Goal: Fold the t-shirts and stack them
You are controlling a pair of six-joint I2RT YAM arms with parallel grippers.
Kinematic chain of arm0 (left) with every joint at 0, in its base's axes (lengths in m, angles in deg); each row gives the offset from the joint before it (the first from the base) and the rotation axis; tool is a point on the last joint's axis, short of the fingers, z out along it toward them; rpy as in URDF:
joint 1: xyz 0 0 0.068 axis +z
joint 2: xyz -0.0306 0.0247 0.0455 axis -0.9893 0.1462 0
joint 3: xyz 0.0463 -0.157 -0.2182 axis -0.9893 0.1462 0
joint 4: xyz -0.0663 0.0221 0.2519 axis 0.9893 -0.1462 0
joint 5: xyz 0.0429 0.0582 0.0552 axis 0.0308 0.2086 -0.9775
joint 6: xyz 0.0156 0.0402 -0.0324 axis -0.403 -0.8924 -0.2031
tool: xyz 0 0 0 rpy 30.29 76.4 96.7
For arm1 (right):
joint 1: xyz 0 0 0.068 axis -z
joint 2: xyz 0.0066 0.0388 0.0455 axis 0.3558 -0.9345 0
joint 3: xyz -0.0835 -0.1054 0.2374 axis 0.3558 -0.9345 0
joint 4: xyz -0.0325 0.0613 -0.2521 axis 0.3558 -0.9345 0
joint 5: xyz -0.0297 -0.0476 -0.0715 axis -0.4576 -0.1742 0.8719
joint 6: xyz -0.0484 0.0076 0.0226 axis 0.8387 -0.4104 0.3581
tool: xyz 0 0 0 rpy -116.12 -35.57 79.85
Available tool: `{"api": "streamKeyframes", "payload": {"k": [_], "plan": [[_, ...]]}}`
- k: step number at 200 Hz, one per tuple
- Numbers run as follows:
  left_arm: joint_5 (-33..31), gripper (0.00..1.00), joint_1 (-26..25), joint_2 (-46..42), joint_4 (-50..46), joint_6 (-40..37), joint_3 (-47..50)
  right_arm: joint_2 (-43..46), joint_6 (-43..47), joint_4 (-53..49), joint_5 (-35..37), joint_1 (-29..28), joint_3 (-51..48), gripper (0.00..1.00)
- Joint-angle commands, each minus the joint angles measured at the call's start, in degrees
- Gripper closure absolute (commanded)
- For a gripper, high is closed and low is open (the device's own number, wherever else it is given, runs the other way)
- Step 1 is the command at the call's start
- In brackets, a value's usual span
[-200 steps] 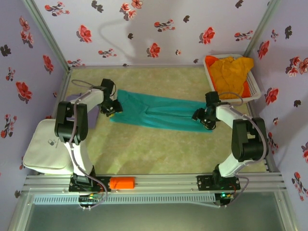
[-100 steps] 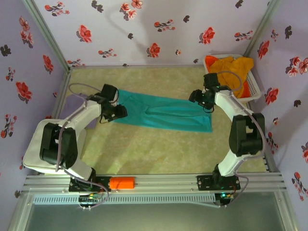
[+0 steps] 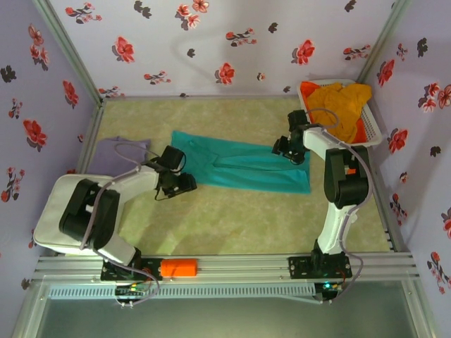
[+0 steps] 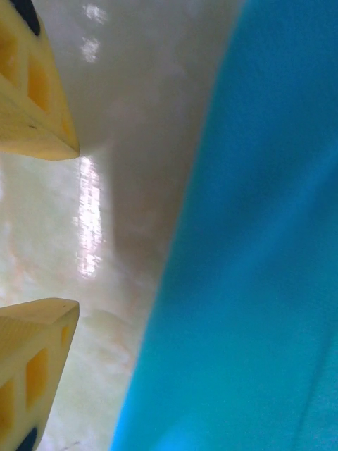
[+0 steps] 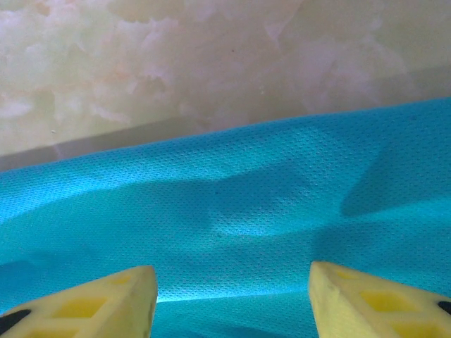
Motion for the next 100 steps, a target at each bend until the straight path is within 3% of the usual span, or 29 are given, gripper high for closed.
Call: {"api": "streamKeyframes", "payload": {"k": [1,67,100], "plan": [[-0.21,0.47,1.01,5.26,1.84,0.85,-4.86,0.87,-0.81,-1.87,1.96,-1.10,-3.15,0.41],[-0.23,0.50,4.99,18.96,-3.23,-3.52,-19.48,8.42,-4.84,-3.27,-1.37,-2.80,-15.86,0.41],[0.93,0.51,5.43,25.41,-7.64,-5.98,-30.40,13.28,-9.10,0.42,-4.86,-6.59,-23.84,0.42]]}}
